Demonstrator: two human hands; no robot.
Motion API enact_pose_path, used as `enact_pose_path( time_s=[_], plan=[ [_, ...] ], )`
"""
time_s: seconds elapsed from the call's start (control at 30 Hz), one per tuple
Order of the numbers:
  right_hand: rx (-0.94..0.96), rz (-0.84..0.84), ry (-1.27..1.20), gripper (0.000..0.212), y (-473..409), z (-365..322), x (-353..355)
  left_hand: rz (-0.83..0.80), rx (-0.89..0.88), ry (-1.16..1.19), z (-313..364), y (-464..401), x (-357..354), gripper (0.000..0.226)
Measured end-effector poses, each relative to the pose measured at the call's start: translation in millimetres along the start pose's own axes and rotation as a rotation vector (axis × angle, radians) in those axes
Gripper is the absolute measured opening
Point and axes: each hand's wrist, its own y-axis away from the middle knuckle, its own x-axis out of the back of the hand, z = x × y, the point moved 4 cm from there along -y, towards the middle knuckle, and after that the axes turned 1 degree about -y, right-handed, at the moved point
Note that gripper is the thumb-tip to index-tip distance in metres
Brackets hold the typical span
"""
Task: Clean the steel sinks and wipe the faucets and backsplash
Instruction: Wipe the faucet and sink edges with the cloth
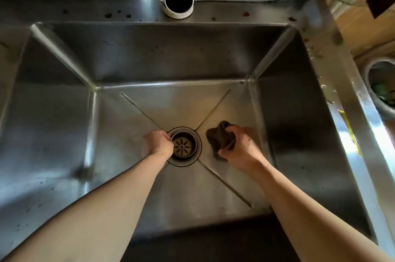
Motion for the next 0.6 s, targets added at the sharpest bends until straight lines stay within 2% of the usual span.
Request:
enact_pose_path(
  time_s=[0.1, 0.2, 0.27, 0.33, 0.53, 0.6],
  plan=[
    [0.019, -0.013, 0.107, 0.074, -8.6, 3.0, -8.9, 0.014, 0.009, -0.013, -5.5, -3.9, -5.5, 0.029],
    [-0.059, -0.008, 0.046, 0.074, -21.8, 12.7, -18.0, 0.032, 0.032, -0.032, -9.9, -7.3, -7.1, 0.033],
    [-0.019, -0.017, 0.076, 0.063, -28.0, 13.4, -26.7, 0.041, 0.028, -0.034, -8.8, -8.9, -4.5, 0.03],
    [-0.002, 0.049, 0.163, 0.047, -34.4, 12.3, -31.5, 0.038, -0.006, -0.06, -4.9, -7.2, -0.4, 0.026],
    [-0.111, 0.162, -0.034, 0.029, -29.6, 5.1, -29.4, 0.03, -0.069, -0.095, 1.9, 1.7, 16.4, 0.011],
    [-0.076, 0.161, -0.131, 0.039, -22.6, -1.4, -21.8, 0.0, -0.068, -0.075, 5.7, 6.0, 21.8, 0.013]
  ],
)
